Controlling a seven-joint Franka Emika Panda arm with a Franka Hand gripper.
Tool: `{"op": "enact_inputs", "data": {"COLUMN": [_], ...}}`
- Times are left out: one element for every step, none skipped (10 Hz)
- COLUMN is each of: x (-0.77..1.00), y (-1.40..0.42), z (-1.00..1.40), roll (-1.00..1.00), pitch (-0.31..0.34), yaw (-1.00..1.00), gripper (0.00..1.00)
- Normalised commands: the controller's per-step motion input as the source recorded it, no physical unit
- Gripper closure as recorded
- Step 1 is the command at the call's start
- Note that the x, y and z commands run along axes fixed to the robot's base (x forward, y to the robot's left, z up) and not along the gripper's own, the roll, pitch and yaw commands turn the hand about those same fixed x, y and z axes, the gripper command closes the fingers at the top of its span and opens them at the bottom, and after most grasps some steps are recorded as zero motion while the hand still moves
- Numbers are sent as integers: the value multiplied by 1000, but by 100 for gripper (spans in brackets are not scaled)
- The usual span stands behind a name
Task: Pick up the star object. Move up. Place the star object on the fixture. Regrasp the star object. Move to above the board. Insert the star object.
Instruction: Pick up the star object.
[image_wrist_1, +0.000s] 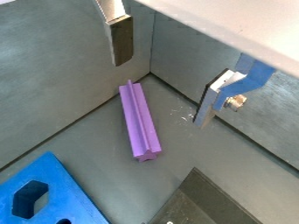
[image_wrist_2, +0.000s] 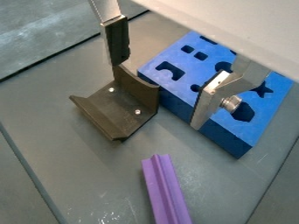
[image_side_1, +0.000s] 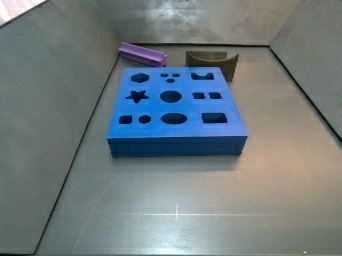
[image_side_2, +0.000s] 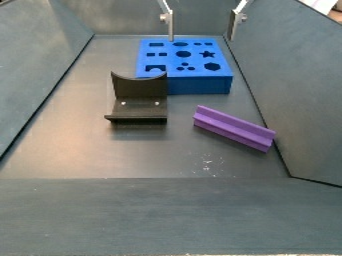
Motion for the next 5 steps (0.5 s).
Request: {"op": "enact_inputs", "data": {"x": [-120, -140, -151, -157, -120], "y": [26, 446, 154, 69, 26], "z": [-120, -563, -766, -880, -849], "roll": [40, 0, 3, 0, 0], "pitch": [0, 0, -99, -133, -90], "yaw": [0, 614, 937, 1000, 1000], "gripper": [0, 0, 0, 0, 0]}}
